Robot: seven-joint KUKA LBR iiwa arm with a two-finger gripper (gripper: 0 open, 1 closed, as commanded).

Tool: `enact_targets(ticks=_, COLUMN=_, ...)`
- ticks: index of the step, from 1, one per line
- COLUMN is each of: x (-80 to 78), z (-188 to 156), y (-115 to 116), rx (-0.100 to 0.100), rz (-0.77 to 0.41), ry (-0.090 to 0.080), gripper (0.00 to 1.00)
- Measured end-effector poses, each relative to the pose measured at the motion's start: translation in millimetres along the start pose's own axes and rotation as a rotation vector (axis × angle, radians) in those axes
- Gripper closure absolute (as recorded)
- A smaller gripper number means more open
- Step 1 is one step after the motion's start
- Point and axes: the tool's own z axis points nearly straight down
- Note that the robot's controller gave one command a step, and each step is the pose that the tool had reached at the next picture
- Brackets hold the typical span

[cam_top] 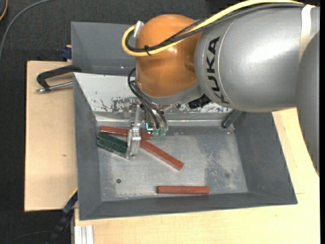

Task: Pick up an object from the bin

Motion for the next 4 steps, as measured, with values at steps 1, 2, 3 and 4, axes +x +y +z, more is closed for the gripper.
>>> enact_targets(ticks=1, x=-49.3, z=146.9, y=-26.8, rx=0.000, rz=-0.136, ry=-0.001, gripper=0.00)
enact_targets(ticks=2, x=-34.7, z=160.1, y=-29.2, rx=-0.001, rz=-0.150, ry=-0.004, gripper=0.00)
enact_targets(ticks=3, x=-12.6, z=159.4, y=-58.1, rx=0.000, rz=-0.153, ry=-0.004, gripper=0.00)
enact_targets(ticks=4, x=-38.5, z=159.4, y=10.1, rx=-0.002, rz=-0.262, ry=-0.009, gripper=0.00)
